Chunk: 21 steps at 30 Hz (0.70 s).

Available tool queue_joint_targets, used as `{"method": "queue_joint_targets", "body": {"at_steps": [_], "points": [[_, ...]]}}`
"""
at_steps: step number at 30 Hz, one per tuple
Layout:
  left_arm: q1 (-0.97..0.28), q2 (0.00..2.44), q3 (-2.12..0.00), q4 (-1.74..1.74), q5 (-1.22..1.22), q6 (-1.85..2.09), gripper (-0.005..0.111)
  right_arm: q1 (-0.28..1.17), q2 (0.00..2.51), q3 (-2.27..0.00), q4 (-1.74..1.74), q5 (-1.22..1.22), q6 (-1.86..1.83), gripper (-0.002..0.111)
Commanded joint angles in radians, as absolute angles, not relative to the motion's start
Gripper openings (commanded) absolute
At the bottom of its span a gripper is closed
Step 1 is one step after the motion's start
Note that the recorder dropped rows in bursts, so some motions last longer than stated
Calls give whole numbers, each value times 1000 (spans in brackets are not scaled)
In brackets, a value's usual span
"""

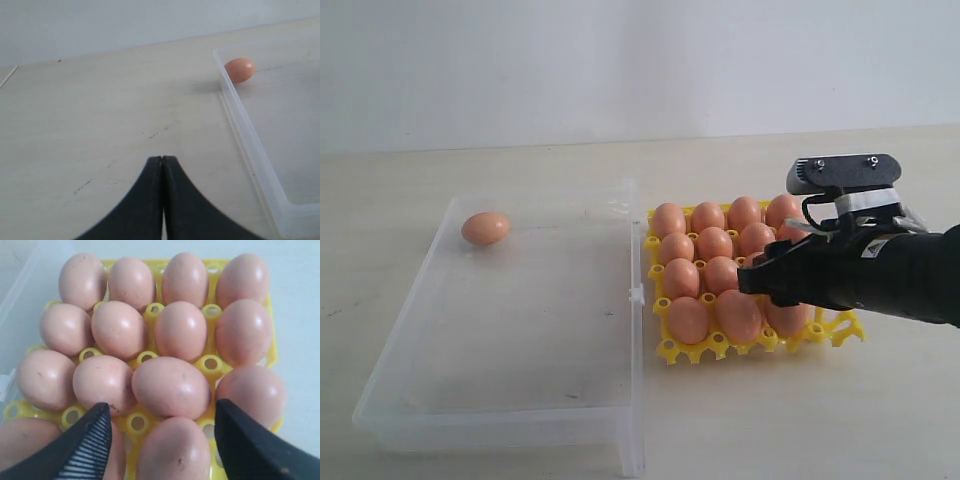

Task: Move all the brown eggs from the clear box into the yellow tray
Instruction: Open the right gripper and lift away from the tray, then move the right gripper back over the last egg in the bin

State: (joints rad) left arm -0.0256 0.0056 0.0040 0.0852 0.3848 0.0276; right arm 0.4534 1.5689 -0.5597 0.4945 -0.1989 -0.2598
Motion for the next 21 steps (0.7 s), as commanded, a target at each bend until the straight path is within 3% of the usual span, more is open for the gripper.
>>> {"method": "queue_joint_targets", "body": {"at_steps": [1,11,21], "points": [[-31,0,0,80,379,25,0,451,1533,-592,496,-127,-260,59],[-31,0,0,80,379,25,0,453,1533,-743,494,117,-262,59],[-31,0,0,80,379,25,0,502,1615,-1008,460,396,-262,51]]}}
